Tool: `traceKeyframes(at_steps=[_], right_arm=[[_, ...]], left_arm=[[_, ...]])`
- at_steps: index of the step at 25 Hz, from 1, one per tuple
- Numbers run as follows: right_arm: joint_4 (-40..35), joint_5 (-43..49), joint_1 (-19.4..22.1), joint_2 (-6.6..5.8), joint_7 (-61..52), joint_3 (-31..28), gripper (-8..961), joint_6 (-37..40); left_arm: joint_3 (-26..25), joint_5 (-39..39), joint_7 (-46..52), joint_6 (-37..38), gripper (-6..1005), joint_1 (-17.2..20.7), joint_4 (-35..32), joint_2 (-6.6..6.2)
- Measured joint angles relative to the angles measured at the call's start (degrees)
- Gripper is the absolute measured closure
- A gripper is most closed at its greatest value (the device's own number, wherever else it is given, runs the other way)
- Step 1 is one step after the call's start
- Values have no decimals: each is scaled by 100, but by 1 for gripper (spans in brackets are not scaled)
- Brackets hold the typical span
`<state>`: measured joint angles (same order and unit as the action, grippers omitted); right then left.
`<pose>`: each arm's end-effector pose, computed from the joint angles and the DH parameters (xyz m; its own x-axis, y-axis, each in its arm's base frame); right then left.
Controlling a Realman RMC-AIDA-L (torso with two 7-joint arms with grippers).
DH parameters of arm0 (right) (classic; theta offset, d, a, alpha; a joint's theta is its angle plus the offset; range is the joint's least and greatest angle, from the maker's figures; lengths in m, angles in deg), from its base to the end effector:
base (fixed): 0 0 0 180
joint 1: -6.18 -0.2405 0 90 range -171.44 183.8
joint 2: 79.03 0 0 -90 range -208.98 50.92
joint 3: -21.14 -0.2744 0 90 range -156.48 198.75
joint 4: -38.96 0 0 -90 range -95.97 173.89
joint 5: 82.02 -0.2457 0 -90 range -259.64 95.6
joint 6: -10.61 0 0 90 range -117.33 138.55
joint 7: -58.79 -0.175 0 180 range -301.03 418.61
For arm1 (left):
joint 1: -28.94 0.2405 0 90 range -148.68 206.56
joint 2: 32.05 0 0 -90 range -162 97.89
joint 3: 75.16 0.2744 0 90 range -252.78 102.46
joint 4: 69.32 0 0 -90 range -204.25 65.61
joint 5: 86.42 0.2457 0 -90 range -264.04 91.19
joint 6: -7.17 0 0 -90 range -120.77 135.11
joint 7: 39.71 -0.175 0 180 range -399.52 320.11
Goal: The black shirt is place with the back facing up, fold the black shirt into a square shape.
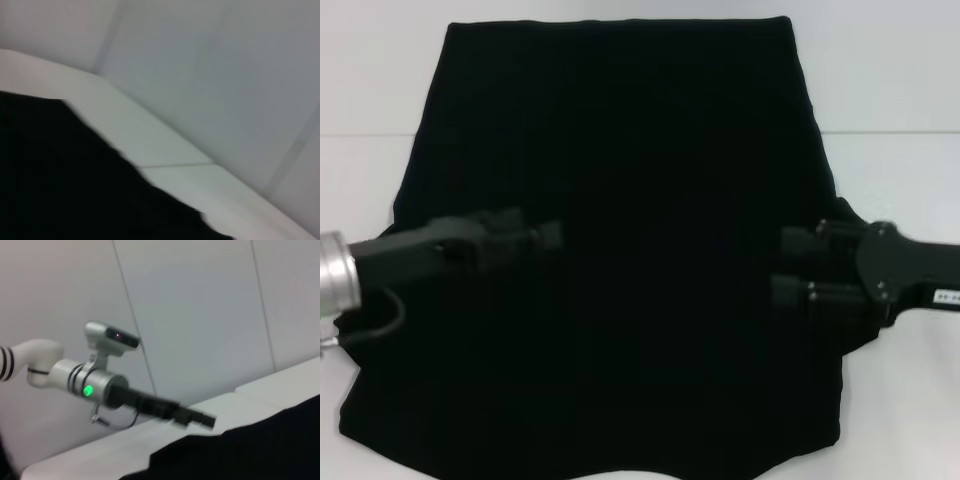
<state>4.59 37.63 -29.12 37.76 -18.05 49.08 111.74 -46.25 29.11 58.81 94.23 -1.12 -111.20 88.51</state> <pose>0.2631 0.3762 -0.0070 0.7622 -0.2794 -0.5840 -0.3769 -0.9249 -0.0494 -0.2969 0.3950 -0.0008 0.5271 0.5468 0.6506 0.7575 -0.6493 -0.0680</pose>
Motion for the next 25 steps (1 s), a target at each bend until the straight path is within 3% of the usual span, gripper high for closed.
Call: traceKeyframes(at_steps=[8,19,25], right_arm=[[-15,13,-98,-91,-564,767,193,-315],[10,6,-329,-26,-720,1050,193,-692],[10,-23,-355,-26,-723,1004,193,-693]], left_arm=[[-988,428,1042,-425,49,173,-415,-135],[-1098,2151,2269,-639,50,206,-1327,-174],[-1084,2911,2567,-754,56,130,-1483,-201]])
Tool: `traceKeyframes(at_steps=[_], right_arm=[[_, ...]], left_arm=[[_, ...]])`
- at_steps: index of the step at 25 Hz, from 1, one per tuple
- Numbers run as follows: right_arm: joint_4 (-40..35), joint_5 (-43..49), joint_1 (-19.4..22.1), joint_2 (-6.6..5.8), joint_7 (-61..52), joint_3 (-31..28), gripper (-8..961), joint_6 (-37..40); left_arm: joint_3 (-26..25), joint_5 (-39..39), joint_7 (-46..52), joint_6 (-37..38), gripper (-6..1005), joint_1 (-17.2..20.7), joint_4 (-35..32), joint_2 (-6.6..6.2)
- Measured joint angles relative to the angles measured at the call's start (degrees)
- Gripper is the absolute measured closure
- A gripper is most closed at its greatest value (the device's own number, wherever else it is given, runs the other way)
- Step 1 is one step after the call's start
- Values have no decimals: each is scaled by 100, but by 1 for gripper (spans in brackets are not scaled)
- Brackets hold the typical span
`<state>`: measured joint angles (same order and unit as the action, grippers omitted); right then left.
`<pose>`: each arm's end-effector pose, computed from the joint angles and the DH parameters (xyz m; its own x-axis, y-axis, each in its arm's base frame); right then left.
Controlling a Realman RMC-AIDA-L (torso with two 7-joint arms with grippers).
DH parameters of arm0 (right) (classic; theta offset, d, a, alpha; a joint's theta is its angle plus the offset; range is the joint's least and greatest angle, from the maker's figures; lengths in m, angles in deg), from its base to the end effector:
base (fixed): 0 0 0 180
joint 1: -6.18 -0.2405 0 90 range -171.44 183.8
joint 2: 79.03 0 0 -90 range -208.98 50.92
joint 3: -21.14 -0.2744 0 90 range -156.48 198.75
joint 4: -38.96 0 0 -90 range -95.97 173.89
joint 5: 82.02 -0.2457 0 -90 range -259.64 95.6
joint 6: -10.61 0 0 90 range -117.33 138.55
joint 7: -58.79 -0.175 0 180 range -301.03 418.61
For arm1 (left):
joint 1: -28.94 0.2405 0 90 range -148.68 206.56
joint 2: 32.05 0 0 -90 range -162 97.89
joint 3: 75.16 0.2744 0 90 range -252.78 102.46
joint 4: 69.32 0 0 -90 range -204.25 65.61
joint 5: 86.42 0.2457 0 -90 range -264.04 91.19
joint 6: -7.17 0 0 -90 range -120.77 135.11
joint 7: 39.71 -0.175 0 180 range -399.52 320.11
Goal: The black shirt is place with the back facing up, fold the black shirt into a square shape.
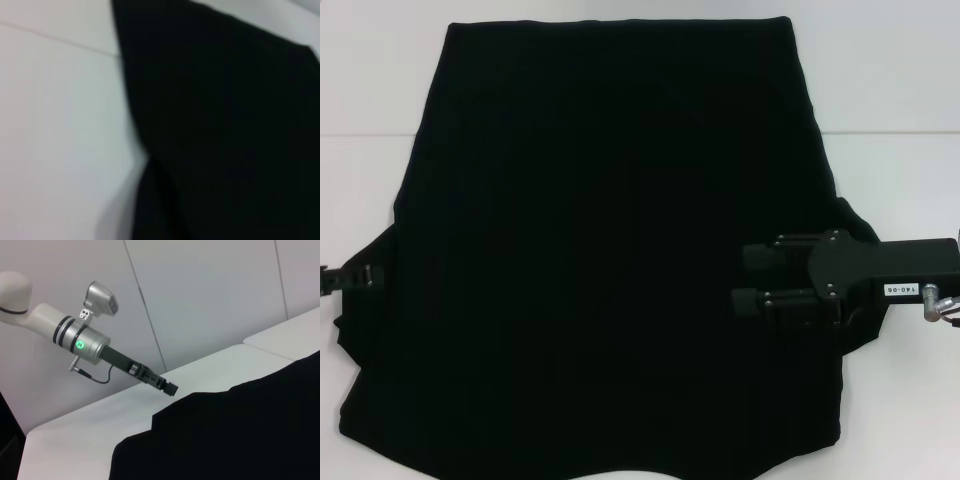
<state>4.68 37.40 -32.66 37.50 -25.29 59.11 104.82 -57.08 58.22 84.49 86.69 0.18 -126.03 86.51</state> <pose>0.2445 0.3984 -0.0307 0.8160 -0.3530 -0.4578 -0.4018 -0.9157 -0.0101 -0.3990 0.3818 0.0826 0.2977 0.7766 0.5552 0.9362 -0.1236 -0.3291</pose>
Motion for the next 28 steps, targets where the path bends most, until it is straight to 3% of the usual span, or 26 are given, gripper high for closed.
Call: traceKeyframes(at_steps=[11,22,28], right_arm=[[0,-15,3,9,-2,-2,193,1],[-25,-23,4,9,-1,-19,193,16],[-40,-70,-3,13,1,-19,193,8]], left_arm=[[30,472,276,-209,70,-35,68,19],[428,593,296,-225,83,-44,148,53],[445,688,341,-315,426,-83,196,49]])
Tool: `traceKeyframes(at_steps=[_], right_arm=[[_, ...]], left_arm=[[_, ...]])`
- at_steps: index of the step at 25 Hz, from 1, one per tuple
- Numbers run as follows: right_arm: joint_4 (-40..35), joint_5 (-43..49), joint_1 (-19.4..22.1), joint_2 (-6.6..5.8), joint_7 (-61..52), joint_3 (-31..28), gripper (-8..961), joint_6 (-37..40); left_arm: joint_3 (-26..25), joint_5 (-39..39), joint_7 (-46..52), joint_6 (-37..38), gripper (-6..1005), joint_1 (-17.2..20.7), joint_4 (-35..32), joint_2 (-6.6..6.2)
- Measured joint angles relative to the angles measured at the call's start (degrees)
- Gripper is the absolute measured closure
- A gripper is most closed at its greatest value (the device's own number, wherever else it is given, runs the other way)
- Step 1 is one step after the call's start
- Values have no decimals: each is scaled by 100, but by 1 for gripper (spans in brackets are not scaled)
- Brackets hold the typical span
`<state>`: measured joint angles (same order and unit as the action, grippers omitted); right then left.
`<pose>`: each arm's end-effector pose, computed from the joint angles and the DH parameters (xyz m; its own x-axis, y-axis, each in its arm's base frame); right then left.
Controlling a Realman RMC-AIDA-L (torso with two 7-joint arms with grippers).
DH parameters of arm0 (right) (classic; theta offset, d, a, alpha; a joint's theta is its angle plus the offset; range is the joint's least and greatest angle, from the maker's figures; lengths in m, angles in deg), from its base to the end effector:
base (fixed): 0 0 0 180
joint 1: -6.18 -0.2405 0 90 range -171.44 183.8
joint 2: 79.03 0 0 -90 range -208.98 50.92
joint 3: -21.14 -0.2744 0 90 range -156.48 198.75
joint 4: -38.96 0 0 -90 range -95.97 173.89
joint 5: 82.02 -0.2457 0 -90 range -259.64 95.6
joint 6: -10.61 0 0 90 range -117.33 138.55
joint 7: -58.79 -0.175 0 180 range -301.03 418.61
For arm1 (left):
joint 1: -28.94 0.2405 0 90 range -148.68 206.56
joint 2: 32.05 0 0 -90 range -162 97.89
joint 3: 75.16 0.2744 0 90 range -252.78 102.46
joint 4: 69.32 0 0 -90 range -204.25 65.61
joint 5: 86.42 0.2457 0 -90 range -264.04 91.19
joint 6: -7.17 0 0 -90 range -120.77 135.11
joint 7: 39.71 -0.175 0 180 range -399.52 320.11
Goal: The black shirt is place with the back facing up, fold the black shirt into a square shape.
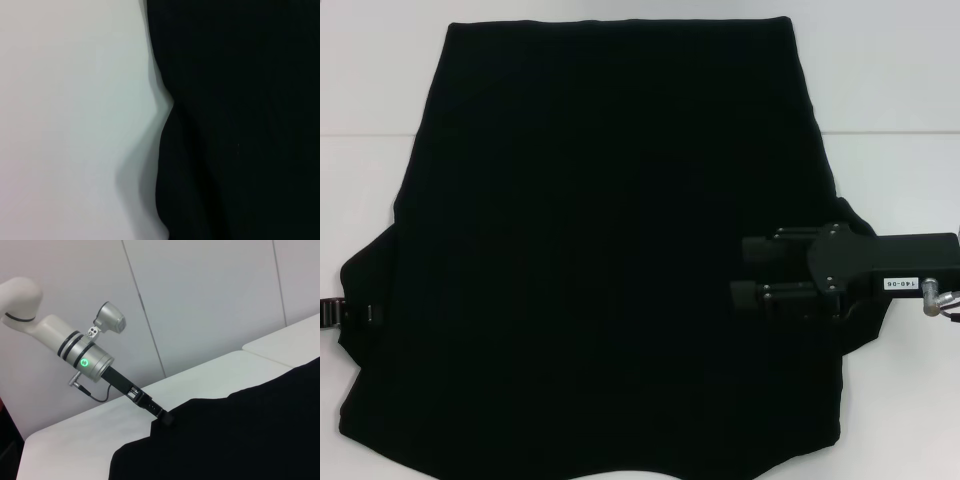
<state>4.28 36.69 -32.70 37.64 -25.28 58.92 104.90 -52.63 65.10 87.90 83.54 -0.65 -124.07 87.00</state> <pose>0.2416 0.4001 -0.0289 0.8119 -0.3444 -0.4713 -0.3980 -0.9172 -0.0155 -0.4069 0.3824 0.0599 0.2850 0.8466 0.4495 0.9146 -0.0997 -0.3919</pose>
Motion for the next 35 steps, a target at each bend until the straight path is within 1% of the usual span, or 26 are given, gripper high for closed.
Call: traceKeyframes(at_steps=[2,13,18,24,35], right_arm=[[-3,-16,5,1,1,0,193,-1],[-13,-25,20,4,35,-45,192,-7],[-13,-25,21,4,45,-82,192,-7],[-13,-29,12,18,56,-155,192,-7],[-13,-97,-6,64,72,-223,192,-7]], left_arm=[[2,2,11,-12,524,-10,17,-6],[6,9,-10,-69,766,-26,12,-7],[-14,9,-3,-119,957,0,-9,-7],[-169,8,13,-128,999,62,-80,-2],[-565,10,-32,-134,1000,175,-244,-37]])
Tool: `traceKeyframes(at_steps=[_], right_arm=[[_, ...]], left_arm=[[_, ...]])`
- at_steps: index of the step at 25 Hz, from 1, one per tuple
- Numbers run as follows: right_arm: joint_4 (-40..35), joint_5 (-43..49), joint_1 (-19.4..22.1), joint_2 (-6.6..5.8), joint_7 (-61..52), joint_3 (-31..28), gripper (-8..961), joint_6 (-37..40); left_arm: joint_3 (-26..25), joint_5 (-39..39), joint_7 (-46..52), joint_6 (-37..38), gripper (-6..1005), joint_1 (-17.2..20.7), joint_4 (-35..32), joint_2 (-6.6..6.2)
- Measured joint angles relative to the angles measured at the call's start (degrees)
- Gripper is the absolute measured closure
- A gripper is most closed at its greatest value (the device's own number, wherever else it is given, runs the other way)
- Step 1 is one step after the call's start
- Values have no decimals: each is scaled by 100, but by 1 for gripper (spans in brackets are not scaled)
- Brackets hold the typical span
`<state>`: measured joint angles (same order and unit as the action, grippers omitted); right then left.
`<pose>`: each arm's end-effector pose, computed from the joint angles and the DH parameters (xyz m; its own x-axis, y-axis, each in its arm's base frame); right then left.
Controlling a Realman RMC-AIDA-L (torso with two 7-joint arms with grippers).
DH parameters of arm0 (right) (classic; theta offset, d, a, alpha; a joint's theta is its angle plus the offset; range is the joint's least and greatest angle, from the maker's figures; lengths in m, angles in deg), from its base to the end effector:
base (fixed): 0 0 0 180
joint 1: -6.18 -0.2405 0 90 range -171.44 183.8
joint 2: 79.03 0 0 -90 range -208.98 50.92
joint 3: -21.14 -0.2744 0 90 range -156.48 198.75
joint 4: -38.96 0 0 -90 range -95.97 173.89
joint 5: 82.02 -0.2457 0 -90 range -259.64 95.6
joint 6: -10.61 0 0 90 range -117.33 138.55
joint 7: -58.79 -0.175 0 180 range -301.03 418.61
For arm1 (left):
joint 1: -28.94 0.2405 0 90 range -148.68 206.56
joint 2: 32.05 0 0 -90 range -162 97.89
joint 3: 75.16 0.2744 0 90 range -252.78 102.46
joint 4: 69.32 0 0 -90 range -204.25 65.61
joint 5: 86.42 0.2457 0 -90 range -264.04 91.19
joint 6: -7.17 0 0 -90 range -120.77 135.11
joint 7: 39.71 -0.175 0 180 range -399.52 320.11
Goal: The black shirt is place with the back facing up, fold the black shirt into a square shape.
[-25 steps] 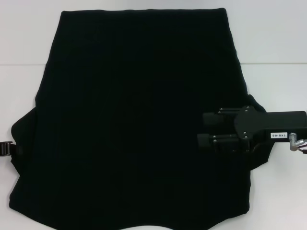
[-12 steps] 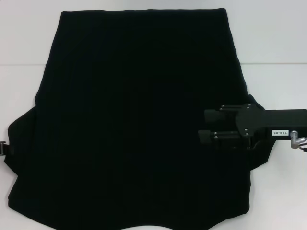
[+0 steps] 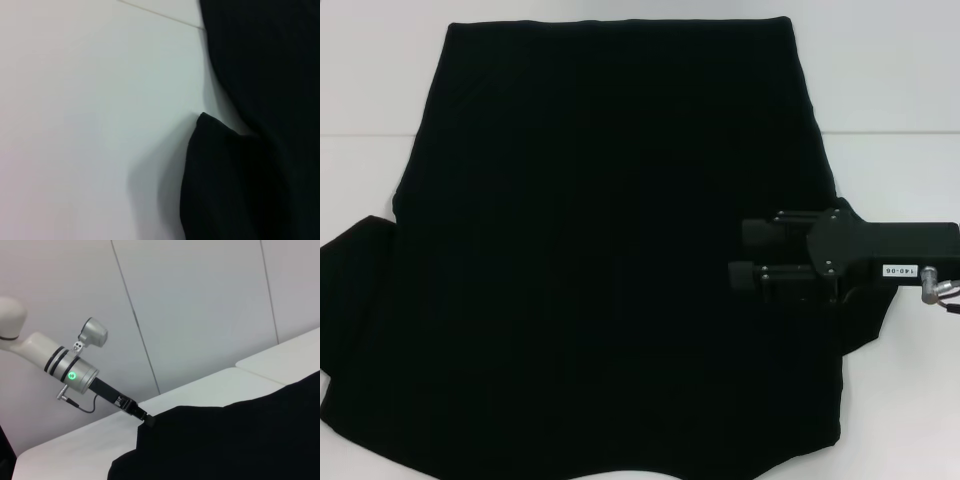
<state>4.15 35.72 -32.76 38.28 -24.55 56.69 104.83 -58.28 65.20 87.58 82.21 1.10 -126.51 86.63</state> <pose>0.2378 0.4032 -0.0263 0.7904 -0.3296 -0.5163 -0.4030 -0.9146 -0.0330 -0.4306 0.3682 0.0903 0.2383 0.8045 0.5441 0.9116 0.0080 -0.4110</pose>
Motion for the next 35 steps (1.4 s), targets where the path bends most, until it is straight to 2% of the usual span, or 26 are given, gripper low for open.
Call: traceKeyframes(at_steps=[14,35], right_arm=[[0,-77,-36,2,3,4,192,-4],[0,-154,-17,-8,-12,4,194,-9]], left_arm=[[-426,0,-55,-151,999,122,-38,-31],[-537,-4,-37,-303,1000,88,-48,-55]])
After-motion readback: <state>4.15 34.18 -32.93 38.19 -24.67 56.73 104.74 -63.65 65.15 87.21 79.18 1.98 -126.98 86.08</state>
